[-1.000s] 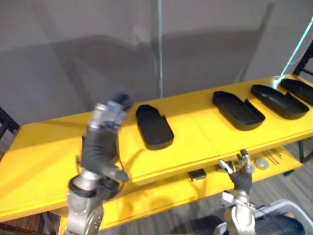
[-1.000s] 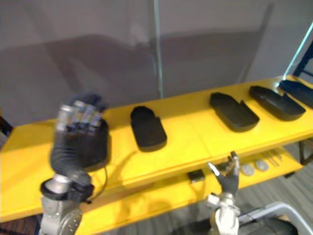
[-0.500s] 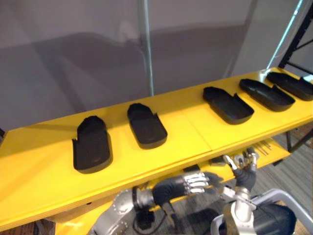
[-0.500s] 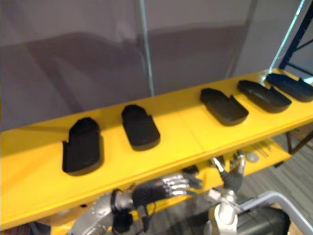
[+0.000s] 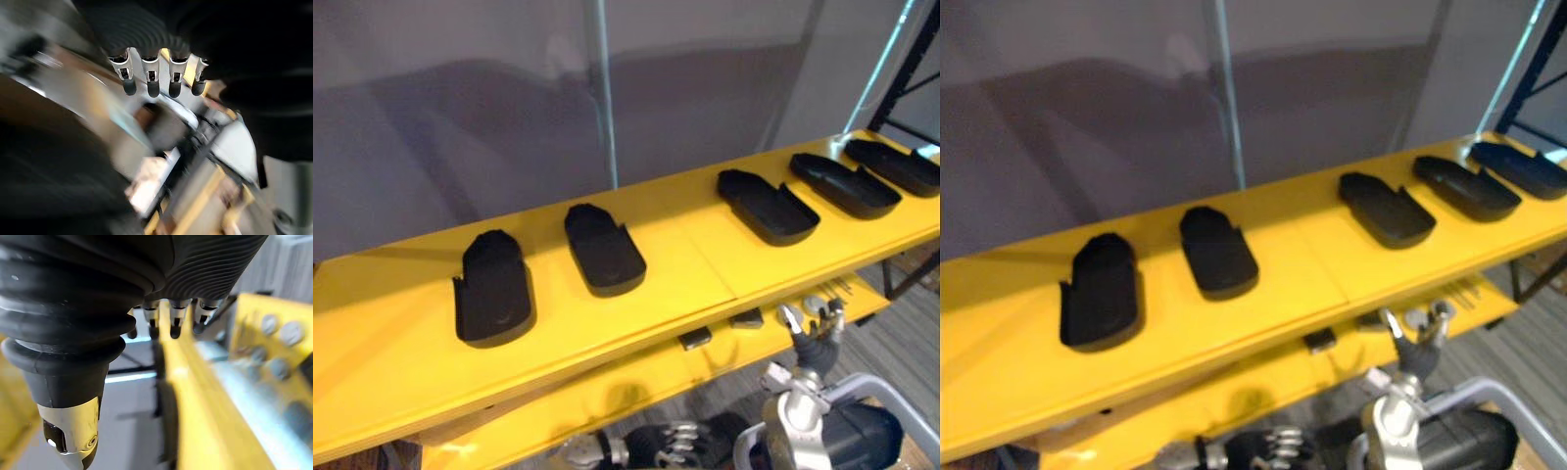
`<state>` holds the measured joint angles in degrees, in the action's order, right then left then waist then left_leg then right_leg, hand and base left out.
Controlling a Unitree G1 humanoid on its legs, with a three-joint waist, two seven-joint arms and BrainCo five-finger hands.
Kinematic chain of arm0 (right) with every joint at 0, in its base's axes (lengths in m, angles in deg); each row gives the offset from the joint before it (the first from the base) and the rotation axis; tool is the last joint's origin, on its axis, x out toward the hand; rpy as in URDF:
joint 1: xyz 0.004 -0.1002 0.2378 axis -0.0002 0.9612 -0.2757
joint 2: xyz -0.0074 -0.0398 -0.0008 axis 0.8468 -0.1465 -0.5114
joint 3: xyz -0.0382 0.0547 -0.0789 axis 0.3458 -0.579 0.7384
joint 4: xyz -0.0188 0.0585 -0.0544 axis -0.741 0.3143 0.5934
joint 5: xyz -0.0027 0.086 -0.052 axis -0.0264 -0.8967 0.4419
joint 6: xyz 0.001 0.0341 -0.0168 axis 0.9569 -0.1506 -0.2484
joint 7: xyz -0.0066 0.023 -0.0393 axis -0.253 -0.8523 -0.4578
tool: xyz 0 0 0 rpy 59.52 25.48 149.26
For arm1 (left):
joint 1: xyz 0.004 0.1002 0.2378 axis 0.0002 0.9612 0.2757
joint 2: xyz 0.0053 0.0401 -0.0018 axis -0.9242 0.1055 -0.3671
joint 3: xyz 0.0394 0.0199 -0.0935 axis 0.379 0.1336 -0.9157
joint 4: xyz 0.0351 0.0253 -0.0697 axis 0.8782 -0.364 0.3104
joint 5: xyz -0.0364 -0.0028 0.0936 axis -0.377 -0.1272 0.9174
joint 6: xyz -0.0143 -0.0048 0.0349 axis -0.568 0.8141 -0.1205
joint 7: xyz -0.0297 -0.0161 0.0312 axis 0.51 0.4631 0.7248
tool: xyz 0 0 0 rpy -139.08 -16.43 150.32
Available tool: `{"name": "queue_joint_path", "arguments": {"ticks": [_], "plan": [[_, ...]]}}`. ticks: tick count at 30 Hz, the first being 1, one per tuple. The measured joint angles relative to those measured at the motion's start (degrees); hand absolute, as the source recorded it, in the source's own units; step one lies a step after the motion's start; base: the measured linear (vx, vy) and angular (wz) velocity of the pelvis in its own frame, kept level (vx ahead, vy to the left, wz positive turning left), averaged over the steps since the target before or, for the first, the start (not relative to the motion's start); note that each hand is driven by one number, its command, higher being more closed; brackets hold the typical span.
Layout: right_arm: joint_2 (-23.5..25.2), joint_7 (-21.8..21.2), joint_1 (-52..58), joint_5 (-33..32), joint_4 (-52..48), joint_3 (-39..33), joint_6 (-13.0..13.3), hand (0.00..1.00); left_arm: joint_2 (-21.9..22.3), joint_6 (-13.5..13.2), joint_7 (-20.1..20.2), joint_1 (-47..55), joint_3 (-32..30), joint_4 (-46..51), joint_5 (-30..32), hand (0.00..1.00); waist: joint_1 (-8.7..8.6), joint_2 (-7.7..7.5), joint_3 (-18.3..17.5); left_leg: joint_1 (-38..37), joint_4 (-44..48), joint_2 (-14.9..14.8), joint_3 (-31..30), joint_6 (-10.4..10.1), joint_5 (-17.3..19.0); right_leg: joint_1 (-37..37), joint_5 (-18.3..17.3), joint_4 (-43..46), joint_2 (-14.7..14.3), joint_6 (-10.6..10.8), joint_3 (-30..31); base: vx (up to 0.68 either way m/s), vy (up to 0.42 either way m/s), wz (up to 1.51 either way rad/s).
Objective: Walk over and take plastic housings, then place them on the shelf
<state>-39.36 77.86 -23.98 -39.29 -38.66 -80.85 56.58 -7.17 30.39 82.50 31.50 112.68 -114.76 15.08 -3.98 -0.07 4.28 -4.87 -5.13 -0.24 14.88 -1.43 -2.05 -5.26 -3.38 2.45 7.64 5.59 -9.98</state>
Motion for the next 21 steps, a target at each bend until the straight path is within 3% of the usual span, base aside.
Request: {"name": "queue_joint_path", "arguments": {"ticks": [2,5,10,13,21], "plan": [[0.3,0.5,-0.2,0.0,2.0,-0.8,-0.2,0.00,0.8,-1.3,-2.8,0.4,-2.7,-3.9,2.2,0.00,0.03,-0.07,0.5,0.0,0.0,0.1,-0.1,0.0,0.0,-0.1,0.0,-0.1,0.0,0.0,-0.2,0.02,0.008,0.05],[1.7,0.5,-0.7,0.0,4.2,-2.3,-0.3,0.00,3.1,-4.0,-10.5,1.5,-11.2,-12.2,5.7,0.00,0.01,-0.44,1.4,-0.1,0.0,0.1,-0.3,0.0,0.0,-0.5,0.0,-0.4,0.0,0.1,-0.6,0.01,-0.001,0.04],[4.4,-0.8,-0.6,0.2,5.3,-2.8,-0.2,0.00,6.8,-12.9,-30.3,2.3,-29.3,-23.4,11.0,0.00,0.22,-0.67,1.7,-0.5,0.0,0.1,-0.4,0.0,0.1,-1.4,0.3,-0.9,-0.1,0.1,-0.9,0.00,-0.001,0.01],[5.6,-2.4,-0.1,0.3,5.0,-2.2,0.2,0.00,8.0,-15.8,-37.6,2.6,-34.8,-25.6,12.7,0.00,1.04,-1.00,2.7,-2.1,0.0,0.0,-0.2,-0.3,0.6,-2.9,0.2,-1.1,-0.1,0.1,-0.9,0.00,-0.005,-0.03],[5.9,-8.1,2.5,0.2,3.5,-2.3,0.8,0.00,11.0,-15.9,-39.0,3.4,-41.3,-25.5,13.0,0.00,1.72,-0.91,2.7,-2.1,0.0,0.0,0.0,-0.5,1.2,-2.8,-0.3,-1.0,0.3,0.2,-0.9,0.00,0.000,0.00]]}}
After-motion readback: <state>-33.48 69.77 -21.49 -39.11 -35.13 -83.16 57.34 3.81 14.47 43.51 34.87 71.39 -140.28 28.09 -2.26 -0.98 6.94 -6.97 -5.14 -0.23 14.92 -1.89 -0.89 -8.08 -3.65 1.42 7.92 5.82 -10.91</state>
